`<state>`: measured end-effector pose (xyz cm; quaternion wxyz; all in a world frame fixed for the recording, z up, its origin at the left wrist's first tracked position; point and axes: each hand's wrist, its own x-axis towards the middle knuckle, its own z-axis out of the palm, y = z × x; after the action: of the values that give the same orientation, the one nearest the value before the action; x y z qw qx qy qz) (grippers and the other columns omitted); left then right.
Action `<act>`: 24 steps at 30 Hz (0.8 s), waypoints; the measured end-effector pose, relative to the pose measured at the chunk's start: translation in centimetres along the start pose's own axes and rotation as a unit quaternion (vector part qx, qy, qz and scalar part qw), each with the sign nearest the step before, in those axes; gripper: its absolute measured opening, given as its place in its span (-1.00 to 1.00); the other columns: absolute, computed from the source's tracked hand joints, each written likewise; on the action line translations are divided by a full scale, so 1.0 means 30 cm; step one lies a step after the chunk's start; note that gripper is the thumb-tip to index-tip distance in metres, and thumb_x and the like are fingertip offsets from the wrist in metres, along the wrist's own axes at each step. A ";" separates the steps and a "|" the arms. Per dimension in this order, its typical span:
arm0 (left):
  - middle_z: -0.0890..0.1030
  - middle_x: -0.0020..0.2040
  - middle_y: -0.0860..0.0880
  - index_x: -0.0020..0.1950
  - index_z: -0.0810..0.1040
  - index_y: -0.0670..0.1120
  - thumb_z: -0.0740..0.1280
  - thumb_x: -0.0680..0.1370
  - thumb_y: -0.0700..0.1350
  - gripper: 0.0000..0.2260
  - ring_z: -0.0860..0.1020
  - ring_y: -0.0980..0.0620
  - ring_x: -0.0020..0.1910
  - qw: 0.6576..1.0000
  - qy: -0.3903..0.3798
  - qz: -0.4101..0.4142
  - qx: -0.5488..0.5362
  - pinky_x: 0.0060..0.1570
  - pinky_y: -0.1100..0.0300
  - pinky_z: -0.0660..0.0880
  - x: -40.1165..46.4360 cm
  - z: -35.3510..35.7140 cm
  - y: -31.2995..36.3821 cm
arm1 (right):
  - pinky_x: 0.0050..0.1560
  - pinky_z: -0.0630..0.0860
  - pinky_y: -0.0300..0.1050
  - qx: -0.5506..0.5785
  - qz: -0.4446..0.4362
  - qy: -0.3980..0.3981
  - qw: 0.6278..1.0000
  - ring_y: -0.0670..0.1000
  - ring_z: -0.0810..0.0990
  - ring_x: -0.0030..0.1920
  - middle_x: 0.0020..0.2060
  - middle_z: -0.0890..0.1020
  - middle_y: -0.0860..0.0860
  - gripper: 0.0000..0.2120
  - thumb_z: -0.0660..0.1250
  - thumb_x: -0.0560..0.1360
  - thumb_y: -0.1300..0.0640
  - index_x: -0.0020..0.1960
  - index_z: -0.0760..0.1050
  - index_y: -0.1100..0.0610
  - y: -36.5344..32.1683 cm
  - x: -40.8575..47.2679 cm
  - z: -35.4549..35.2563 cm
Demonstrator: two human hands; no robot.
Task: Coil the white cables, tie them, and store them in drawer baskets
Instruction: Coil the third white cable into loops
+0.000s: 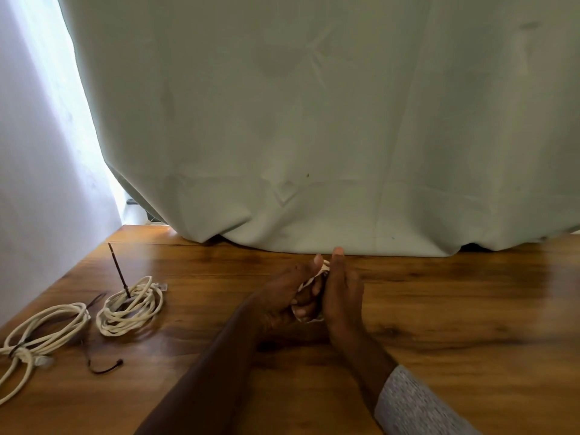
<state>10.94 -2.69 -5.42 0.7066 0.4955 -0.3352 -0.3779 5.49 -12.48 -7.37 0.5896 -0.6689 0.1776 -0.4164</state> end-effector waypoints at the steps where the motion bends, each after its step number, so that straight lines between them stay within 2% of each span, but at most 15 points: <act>1: 0.28 -0.60 0.00 -0.30 0.44 -0.18 0.29 0.54 0.22 -0.52 0.29 0.08 -0.64 0.999 0.037 0.000 0.010 -0.50 0.26 0.28 0.005 0.011 0.000 | -0.37 0.49 -0.06 -0.006 -0.005 0.022 1.000 0.00 0.59 -0.43 -0.45 0.60 0.15 -0.40 0.10 0.65 -0.15 -0.36 0.52 0.25 -0.001 0.007 0.002; 3: 0.29 -0.58 -0.02 -0.34 0.45 -0.15 0.30 0.50 0.22 -0.55 0.29 0.07 -0.63 0.995 0.095 0.010 0.018 -0.50 0.25 0.27 0.014 0.033 0.000 | -0.37 0.48 -0.07 -0.014 -0.024 0.051 0.998 -0.06 0.57 -0.45 -0.46 0.60 0.10 -0.43 0.11 0.66 -0.12 -0.37 0.52 0.19 -0.004 0.020 0.005; 6: 0.32 -0.60 0.00 -0.42 0.52 -0.08 0.27 0.50 0.22 -0.56 0.30 0.09 -0.63 0.991 0.124 0.037 0.025 -0.50 0.26 0.26 0.026 0.070 0.001 | -0.36 0.50 -0.03 -0.044 -0.048 0.077 0.995 0.00 0.58 -0.46 -0.50 0.58 0.05 -0.42 0.10 0.69 -0.07 -0.44 0.48 0.11 -0.005 0.046 0.003; 8: 0.36 -0.60 0.00 -0.39 0.52 -0.09 0.24 0.49 0.28 -0.52 0.36 0.08 -0.60 0.991 0.132 0.026 0.004 -0.44 0.22 0.32 0.035 0.083 -0.008 | -0.40 0.53 0.02 -0.059 -0.047 0.081 0.994 0.06 0.58 -0.47 -0.51 0.57 0.08 -0.36 0.07 0.70 -0.12 -0.43 0.49 0.19 -0.001 0.068 -0.002; 10: 0.44 -0.56 -0.01 -0.27 0.55 -0.15 0.19 0.57 0.24 -0.51 0.44 0.07 -0.54 0.992 0.113 0.008 -0.049 -0.38 0.18 0.41 0.044 0.090 -0.021 | -0.43 0.54 0.05 -0.071 -0.028 0.094 0.993 0.11 0.59 -0.47 -0.50 0.58 0.13 -0.28 0.00 0.66 -0.23 -0.39 0.51 0.27 0.007 0.087 -0.010; 11: 0.52 -0.50 -0.02 -0.19 0.58 -0.17 0.20 0.61 0.17 -0.56 0.50 0.06 -0.48 0.993 0.106 0.013 -0.046 -0.34 0.17 0.46 0.048 0.089 -0.031 | -0.43 0.53 0.04 -0.074 -0.020 0.106 0.991 0.12 0.59 -0.46 -0.49 0.58 0.14 -0.28 0.00 0.66 -0.22 -0.38 0.51 0.29 0.007 0.094 -0.015; 14: 0.72 -0.16 0.00 0.08 0.63 -0.09 0.34 0.61 -0.11 -0.88 0.68 0.05 -0.16 0.989 0.123 0.051 0.058 -0.15 0.19 0.60 0.056 0.088 -0.055 | -0.36 0.47 0.01 -0.086 0.000 0.136 0.987 0.12 0.56 -0.41 -0.45 0.57 0.16 -0.35 0.04 0.70 -0.09 -0.33 0.49 0.36 0.014 0.118 -0.028; 16: 0.71 0.04 0.06 0.21 0.59 0.00 0.35 0.61 -0.11 -0.82 0.67 0.10 0.05 0.969 0.146 0.082 0.181 0.04 0.19 0.59 0.068 0.078 -0.071 | -0.29 0.55 0.09 -0.081 0.024 0.137 0.987 0.17 0.60 -0.34 -0.39 0.60 0.18 -0.37 0.04 0.70 -0.11 -0.30 0.50 0.33 0.027 0.130 -0.030; 17: 0.69 0.09 0.09 0.23 0.58 0.03 0.34 0.62 -0.06 -0.80 0.65 0.13 0.09 0.953 0.160 0.100 0.239 0.09 0.19 0.57 0.073 0.076 -0.082 | -0.23 0.57 0.13 -0.080 0.035 0.134 0.987 0.19 0.62 -0.30 -0.35 0.62 0.19 -0.38 0.04 0.70 -0.12 -0.28 0.51 0.31 0.033 0.136 -0.030; 19: 0.67 0.10 0.10 0.23 0.57 0.05 0.32 0.62 0.00 -0.80 0.62 0.17 0.09 0.925 0.205 0.130 0.294 0.10 0.15 0.57 0.076 0.085 -0.099 | -0.15 0.57 0.14 -0.080 0.053 0.128 0.987 0.22 0.63 -0.22 -0.30 0.63 0.19 -0.41 0.06 0.70 -0.10 -0.25 0.52 0.31 0.038 0.143 -0.032; 21: 0.64 0.06 0.10 0.19 0.54 0.02 0.28 0.62 0.06 -0.79 0.60 0.18 0.05 0.895 0.247 0.163 0.335 0.08 0.08 0.57 0.081 0.080 -0.115 | -0.15 0.51 0.08 -0.063 0.063 0.116 0.989 0.17 0.60 -0.23 -0.33 0.59 0.13 -0.46 0.09 0.70 -0.06 -0.24 0.52 0.30 0.031 0.138 -0.029; 24: 0.62 0.00 0.12 0.17 0.53 -0.03 0.20 0.60 0.10 -0.73 0.58 0.22 0.00 0.859 0.287 0.192 0.377 0.04 0.13 0.53 0.081 0.067 -0.116 | -0.30 0.42 -0.05 -0.067 0.027 0.098 0.993 0.04 0.50 -0.37 -0.42 0.52 0.06 -0.48 0.11 0.70 -0.02 -0.34 0.46 0.22 0.016 0.118 -0.020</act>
<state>9.73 -6.48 -7.94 0.5891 0.7363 -0.3232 0.0794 7.24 -15.57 -6.62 0.5345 -0.6576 0.2801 -0.4510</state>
